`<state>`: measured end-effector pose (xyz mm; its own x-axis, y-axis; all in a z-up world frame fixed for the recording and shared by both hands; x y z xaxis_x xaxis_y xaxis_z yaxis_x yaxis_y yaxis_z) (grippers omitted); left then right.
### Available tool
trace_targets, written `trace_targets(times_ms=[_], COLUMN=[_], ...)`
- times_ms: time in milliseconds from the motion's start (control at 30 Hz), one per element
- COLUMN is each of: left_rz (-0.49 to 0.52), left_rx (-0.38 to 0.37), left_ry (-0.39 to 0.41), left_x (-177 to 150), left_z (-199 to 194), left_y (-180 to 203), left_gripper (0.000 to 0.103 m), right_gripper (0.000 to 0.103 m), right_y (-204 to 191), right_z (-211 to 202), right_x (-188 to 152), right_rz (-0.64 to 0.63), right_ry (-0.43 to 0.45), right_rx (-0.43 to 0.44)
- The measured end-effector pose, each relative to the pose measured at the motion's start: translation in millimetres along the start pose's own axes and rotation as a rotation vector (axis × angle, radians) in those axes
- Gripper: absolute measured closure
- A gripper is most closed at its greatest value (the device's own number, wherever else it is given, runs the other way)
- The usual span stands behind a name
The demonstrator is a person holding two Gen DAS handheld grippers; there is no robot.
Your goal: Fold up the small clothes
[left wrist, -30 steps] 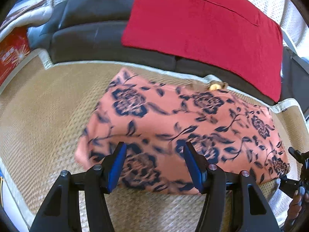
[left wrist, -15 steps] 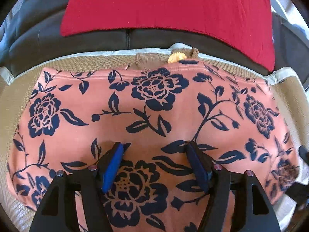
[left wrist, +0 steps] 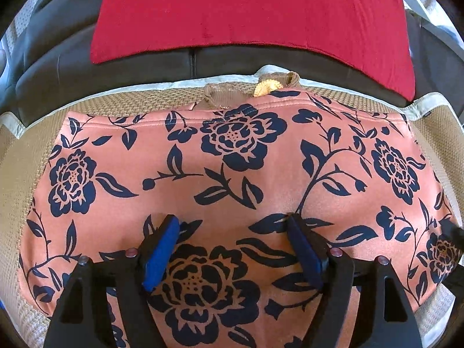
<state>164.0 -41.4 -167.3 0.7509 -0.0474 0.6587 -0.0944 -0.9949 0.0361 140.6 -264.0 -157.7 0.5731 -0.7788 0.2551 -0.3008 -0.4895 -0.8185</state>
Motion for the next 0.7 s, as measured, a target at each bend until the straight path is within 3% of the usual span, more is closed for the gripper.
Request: trace_targets(times_ms=[133, 167, 200, 267, 333, 367, 400, 433, 567, 700], left_rz=[0.0, -0.005, -0.011, -0.029, -0.04, -0.003, 0.04, 0.06, 0.083, 0.093], left_rx=[0.003, 0.005, 0.005, -0.013, -0.022, -0.026, -0.007, 0.015, 0.033, 0.042], left_ry=[-0.008, -0.004, 0.008, 0.057, 0.07, 0.021, -0.021, 0.002, 0.02, 0.02], left_x=[2.7, 4.3, 7.4, 13.7, 13.1, 3.2, -6.7, -8.3, -7.0, -5.5], left_z=[-6.1, -10.2, -15.7, -27.8, -28.0, -15.6, -4.5, -2.1, -3.5, -3.5], left_y=[-1.9, -3.2, -4.1, -4.2, -1.2, 5.8, 9.7, 9.7, 9.8, 10.3], left_gripper=[0.026, 0.026, 0.026, 0.026, 0.026, 0.026, 0.026, 0.024, 0.023, 0.023], right_gripper=[0.06, 0.051, 0.036, 0.028, 0.027, 0.032, 0.068, 0.096, 0.094, 0.078], right_y=[3.7, 3.7, 3.4, -0.2, -3.7, -4.5, -5.3, -5.9, -37.2, -20.9], right_z=[-1.6, -2.4, -3.2, -6.6, -4.6, -1.9, 0.8, 4.3, -4.4, -1.6], right_x=[-1.7, -1.7, -1.8, 0.7, 1.2, 1.5, 1.5, 0.5, -4.7, -7.1], right_rz=[0.026, 0.029, 0.036, 0.037, 0.012, 0.007, -0.006, -0.053, -0.309, -0.278], right_ry=[0.007, 0.005, 0.002, 0.016, 0.013, 0.009, 0.009, 0.001, 0.044, -0.013], right_rx=[-0.004, -0.001, 0.002, 0.034, 0.031, 0.033, 0.03, -0.009, -0.095, -0.1])
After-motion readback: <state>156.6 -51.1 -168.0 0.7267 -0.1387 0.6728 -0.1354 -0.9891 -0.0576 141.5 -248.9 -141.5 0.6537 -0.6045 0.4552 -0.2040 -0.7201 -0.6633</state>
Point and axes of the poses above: each gripper's, at about its wrist camera, not at the fingertips, and z roughly the way its jaws point, y to its right, x to its top, the point moved 9 cm from there along z, roughly the way its jaws point, and after that the axes turned 10 degrees about y, right-handed, at the moved point
